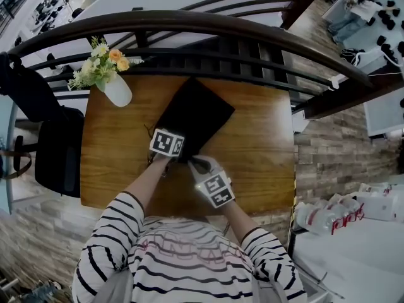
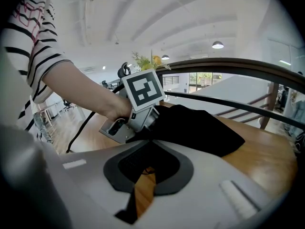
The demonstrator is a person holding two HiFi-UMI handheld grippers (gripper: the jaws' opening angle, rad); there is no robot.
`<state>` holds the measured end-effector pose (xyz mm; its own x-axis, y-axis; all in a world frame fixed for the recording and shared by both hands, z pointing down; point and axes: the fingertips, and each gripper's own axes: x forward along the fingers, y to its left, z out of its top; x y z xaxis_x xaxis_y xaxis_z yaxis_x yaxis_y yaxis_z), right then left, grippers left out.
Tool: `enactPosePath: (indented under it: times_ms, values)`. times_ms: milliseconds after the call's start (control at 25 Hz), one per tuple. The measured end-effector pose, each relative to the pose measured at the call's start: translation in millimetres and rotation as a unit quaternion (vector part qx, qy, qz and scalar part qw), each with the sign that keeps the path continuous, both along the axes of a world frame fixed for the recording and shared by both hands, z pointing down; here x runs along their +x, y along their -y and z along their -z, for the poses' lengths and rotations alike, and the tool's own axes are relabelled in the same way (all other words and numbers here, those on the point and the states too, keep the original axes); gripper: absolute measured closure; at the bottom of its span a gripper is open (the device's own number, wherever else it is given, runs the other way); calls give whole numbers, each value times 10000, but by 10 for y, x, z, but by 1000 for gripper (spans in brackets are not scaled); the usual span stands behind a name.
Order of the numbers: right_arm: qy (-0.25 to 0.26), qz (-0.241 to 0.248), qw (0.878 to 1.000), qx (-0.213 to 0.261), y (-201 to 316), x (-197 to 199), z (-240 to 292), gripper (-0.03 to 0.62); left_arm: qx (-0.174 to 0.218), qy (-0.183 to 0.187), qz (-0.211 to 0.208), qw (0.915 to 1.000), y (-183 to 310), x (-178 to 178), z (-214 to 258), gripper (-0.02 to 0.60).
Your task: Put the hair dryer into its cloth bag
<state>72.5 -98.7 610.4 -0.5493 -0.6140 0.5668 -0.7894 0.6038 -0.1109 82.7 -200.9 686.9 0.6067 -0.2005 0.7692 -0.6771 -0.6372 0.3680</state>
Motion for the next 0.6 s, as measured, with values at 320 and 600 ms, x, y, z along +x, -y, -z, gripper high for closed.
enactPosePath:
  times_ms: [320,600]
  values:
    - [-8,-57,10000,14,-36,-7,7,583,-419,152,-183,9988,-226,-72,8,132]
    - [1,-59,9999,98,-24,-50,73,583,-1167,-70,-440,9922,-419,-110,65,54]
